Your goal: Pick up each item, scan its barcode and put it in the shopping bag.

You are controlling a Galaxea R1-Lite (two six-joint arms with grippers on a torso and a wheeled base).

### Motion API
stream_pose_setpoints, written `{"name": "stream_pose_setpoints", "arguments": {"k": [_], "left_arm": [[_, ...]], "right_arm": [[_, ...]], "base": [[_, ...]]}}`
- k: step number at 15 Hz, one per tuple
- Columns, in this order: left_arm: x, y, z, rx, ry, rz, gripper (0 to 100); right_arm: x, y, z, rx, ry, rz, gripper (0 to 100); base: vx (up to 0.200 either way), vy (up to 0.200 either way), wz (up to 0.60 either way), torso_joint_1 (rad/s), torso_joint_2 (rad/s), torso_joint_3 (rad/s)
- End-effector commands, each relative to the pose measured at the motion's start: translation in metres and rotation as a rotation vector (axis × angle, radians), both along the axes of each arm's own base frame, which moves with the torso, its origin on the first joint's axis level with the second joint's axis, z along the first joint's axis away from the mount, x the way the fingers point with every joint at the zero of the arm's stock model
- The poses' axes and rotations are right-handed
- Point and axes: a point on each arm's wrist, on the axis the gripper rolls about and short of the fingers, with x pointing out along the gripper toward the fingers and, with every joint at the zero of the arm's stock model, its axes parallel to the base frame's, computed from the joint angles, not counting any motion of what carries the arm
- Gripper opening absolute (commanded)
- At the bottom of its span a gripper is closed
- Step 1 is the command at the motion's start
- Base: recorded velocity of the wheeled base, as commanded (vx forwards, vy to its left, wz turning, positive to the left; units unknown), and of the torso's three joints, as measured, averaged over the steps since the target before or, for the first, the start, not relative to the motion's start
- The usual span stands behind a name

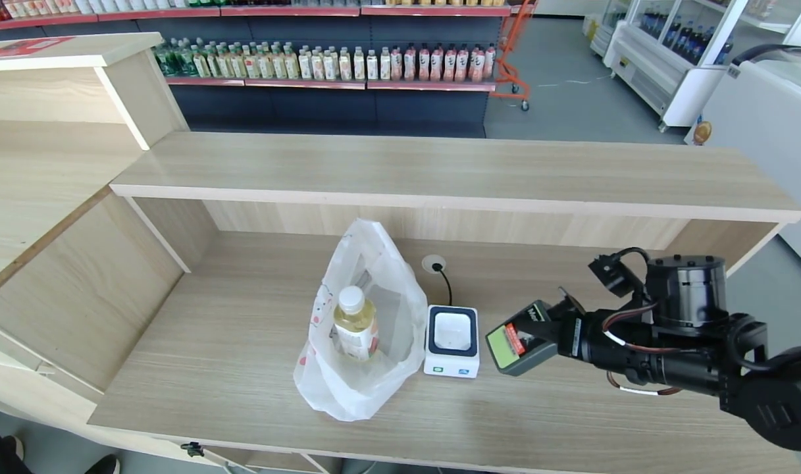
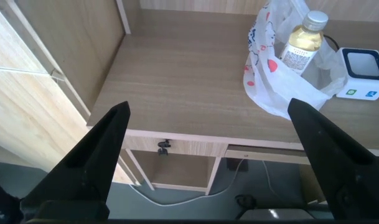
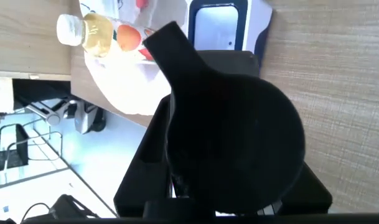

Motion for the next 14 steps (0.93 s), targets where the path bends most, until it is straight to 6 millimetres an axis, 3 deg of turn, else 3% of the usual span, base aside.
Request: {"name": "stream_pose_setpoints", "arguments": {"k": [1, 14], "left_arm": [[0.000, 0.000, 0.000, 0.000, -0.001, 0.000, 100], [0.000, 0.000, 0.000, -0.001, -0.001, 0.000, 100]], "right_arm": [[0.017, 0.009, -0.027, -0.023, 0.018, 0.016, 0], [0.069, 0.041, -0.053, -0.014, -0.083, 0.052, 0]], "base": [[0.000, 0.000, 0.00, 0.000, 0.00, 0.000], [0.000, 0.000, 0.00, 0.000, 0.00, 0.000]]}}
